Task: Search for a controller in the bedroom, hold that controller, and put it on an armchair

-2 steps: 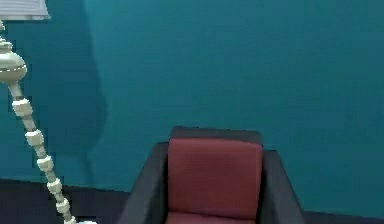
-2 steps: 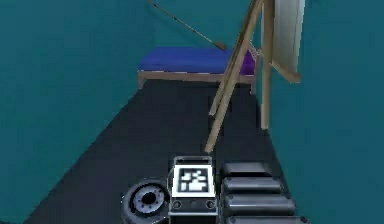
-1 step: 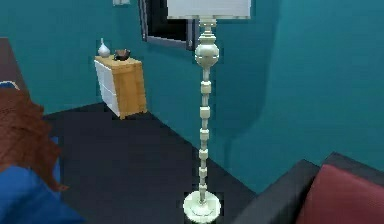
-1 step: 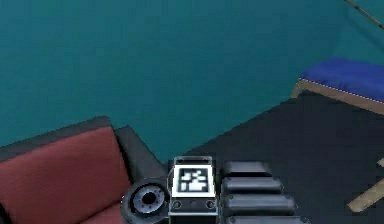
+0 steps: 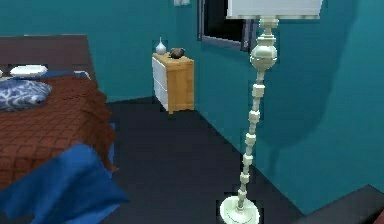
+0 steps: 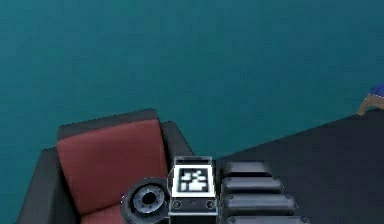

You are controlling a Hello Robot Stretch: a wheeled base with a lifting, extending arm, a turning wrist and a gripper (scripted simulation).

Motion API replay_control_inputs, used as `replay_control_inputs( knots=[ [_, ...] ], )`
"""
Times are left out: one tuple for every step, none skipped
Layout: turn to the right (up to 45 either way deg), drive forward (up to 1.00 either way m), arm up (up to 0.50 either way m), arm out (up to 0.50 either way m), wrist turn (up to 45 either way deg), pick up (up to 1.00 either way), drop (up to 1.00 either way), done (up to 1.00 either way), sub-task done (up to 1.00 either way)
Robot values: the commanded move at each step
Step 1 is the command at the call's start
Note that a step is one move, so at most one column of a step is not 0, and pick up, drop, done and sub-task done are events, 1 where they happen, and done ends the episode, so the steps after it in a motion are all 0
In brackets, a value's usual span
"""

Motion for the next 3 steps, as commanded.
replay_control_inputs(
  knots=[
    [0.0, 0.00, 0.00, 0.40, 0.0, 0.00, 0.00, 0.00, 0.00],
    [0.0, 0.00, 0.00, 0.00, 39.0, 0.00, 0.00, 0.00, 0.00],
    [0.0, 0.00, -0.46, 0.00, 0.0, 0.00, 0.00, 0.00, 0.00]
  ],
)
